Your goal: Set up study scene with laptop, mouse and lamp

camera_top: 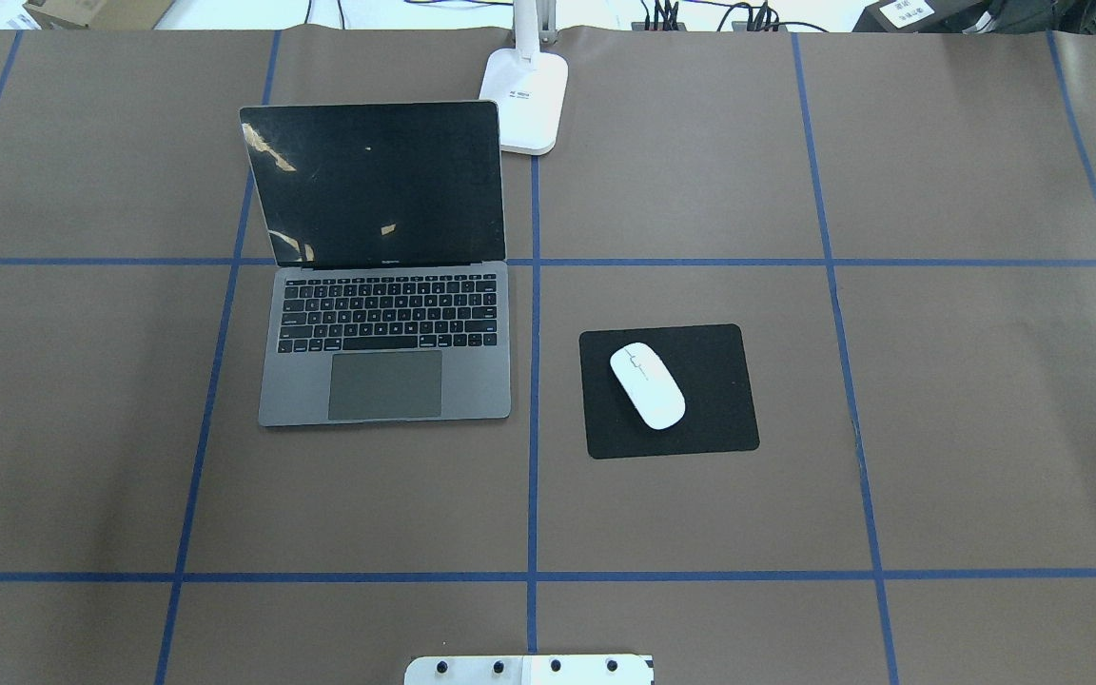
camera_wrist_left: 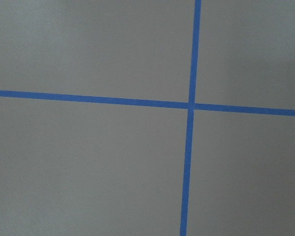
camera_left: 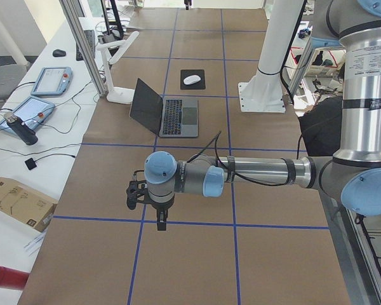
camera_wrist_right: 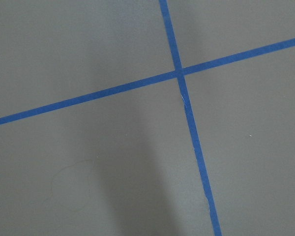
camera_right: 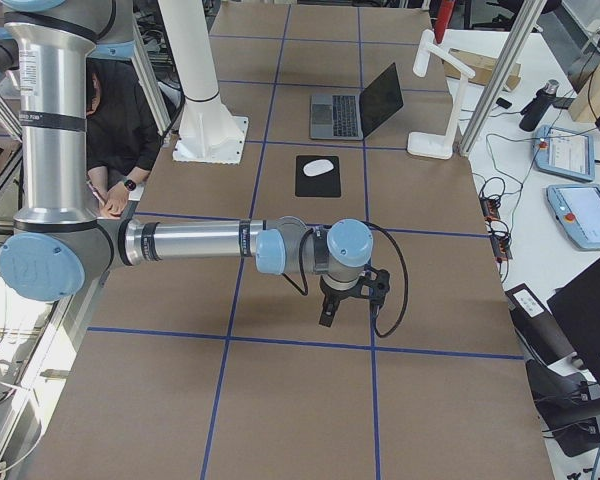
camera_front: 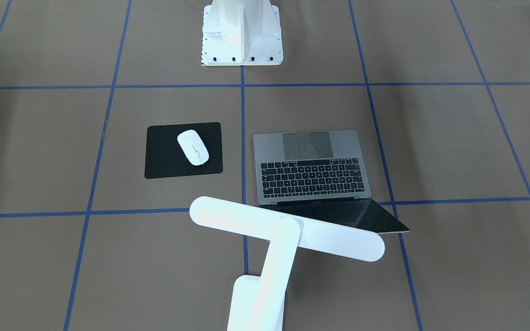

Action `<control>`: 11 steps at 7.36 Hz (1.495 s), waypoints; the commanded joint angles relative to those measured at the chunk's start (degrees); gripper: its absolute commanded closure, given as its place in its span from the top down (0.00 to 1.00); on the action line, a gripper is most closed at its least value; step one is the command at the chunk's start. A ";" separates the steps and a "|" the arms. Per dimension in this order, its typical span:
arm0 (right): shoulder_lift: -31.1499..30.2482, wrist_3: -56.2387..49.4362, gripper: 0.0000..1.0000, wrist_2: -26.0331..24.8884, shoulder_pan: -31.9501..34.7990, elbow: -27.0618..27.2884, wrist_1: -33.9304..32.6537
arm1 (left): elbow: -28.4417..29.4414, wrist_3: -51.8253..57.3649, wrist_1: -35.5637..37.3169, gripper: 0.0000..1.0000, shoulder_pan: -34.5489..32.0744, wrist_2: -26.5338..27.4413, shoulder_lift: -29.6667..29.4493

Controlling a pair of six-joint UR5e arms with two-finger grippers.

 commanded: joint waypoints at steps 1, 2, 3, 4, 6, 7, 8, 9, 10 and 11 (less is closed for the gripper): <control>1.07 -2.54 0.99 -0.77 0.43 0.68 -3.81 | -0.34 -0.34 -0.12 0.99 0.02 0.18 0.11; 0.99 -7.60 0.99 -4.43 0.78 0.59 -4.77 | -0.34 -0.26 -0.12 0.99 0.02 0.36 0.11; 1.59 -10.43 0.99 -5.68 2.09 0.42 -8.00 | -0.34 -0.17 -0.12 0.99 0.02 0.36 0.11; 1.17 -10.72 0.99 -5.70 2.19 0.50 -8.20 | -0.34 -0.17 -0.12 0.99 0.02 0.36 0.11; 0.55 -10.55 0.99 -5.35 2.19 0.42 -7.85 | -0.34 -0.08 -0.12 0.99 0.02 0.45 0.11; 0.55 -10.37 0.99 -5.26 2.19 0.42 -7.68 | -0.34 0.01 -0.21 0.99 0.02 0.45 0.11; 0.72 -10.37 0.99 -5.17 2.19 0.33 -7.59 | -0.34 0.10 -0.21 0.99 0.02 0.45 0.11; 0.55 -10.28 0.99 -5.17 2.19 0.50 -7.59 | -0.25 0.10 -0.21 0.99 0.02 0.45 0.11; 0.63 -10.63 0.99 -5.08 2.19 0.50 -7.59 | -0.25 0.10 -0.21 0.99 0.11 0.45 0.11; 0.72 -10.64 0.99 -5.00 2.19 0.59 -7.59 | -0.25 0.10 -0.13 0.99 0.20 0.45 0.11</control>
